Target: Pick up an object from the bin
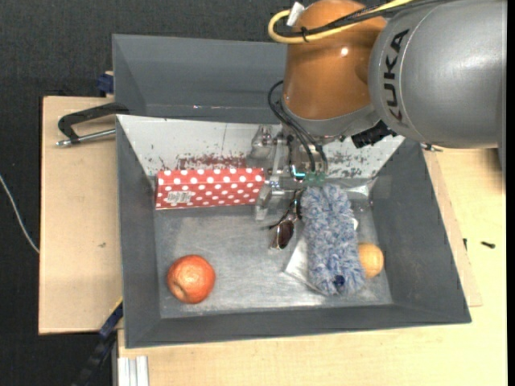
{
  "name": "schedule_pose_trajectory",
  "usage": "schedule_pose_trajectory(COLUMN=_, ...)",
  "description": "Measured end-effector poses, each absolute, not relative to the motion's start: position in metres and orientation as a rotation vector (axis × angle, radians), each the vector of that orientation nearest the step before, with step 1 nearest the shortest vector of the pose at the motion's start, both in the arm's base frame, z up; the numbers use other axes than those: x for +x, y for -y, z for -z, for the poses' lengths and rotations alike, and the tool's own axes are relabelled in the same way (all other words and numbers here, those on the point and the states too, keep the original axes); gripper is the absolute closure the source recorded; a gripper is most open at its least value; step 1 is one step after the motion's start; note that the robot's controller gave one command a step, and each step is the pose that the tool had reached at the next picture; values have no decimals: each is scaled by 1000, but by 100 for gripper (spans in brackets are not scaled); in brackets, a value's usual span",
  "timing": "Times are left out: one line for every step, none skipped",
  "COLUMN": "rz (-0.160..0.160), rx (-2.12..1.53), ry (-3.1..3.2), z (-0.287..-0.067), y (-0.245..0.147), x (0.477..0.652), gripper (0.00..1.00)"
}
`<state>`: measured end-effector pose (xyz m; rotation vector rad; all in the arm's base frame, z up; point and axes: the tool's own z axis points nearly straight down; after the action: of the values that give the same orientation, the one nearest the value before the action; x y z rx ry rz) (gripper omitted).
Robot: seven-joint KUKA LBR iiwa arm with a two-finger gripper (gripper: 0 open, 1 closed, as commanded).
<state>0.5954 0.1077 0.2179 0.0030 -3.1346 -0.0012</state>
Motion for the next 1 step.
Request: schedule_pose_trajectory(rz=3, rx=1, ry=3143, z=-223, y=-107, x=597, gripper=0)
